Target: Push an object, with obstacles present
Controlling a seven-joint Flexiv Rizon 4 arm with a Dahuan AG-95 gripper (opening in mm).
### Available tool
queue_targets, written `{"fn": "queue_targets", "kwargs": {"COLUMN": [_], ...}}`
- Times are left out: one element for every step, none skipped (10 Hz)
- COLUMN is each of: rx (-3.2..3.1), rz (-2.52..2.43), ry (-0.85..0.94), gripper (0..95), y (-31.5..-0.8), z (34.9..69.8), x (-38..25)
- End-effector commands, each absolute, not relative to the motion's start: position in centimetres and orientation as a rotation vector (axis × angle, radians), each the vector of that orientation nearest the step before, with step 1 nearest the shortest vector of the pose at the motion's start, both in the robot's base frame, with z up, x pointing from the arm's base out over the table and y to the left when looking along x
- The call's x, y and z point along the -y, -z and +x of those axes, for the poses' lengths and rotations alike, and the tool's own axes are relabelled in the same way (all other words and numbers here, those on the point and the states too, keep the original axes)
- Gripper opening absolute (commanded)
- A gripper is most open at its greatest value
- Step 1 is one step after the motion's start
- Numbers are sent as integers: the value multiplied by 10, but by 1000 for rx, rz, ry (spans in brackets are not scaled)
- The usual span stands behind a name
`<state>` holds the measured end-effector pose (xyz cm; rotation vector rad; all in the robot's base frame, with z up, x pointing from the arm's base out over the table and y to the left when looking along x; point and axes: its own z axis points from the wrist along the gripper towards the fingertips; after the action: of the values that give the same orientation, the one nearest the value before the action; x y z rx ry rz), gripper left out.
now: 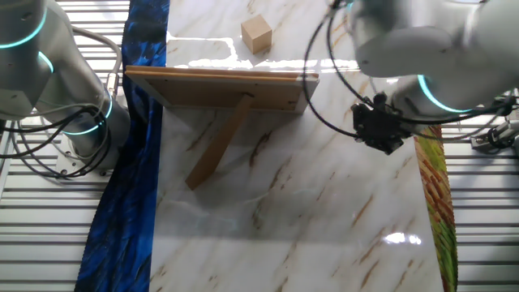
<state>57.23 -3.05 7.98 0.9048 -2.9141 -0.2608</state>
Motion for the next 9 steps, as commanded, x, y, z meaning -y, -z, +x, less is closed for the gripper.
{"fn": "queue_targets", "kwargs": {"rx": [2931, 2930, 2919, 2912, 2897, 2888, 2876, 2864, 2861], "rz": [857, 858, 882, 897, 939, 961, 986, 1018, 1046], "ry": [226, 221, 209, 209, 201, 201, 188, 181, 185], "gripper": [0, 0, 0, 0, 0, 0, 0, 0, 0], "y": [-80, -81, -86, -88, -92, -94, -95, -94, -92], "z": [572, 570, 562, 558, 555, 553, 550, 549, 547], "x": [37, 40, 63, 78, 96, 105, 116, 122, 129]}}
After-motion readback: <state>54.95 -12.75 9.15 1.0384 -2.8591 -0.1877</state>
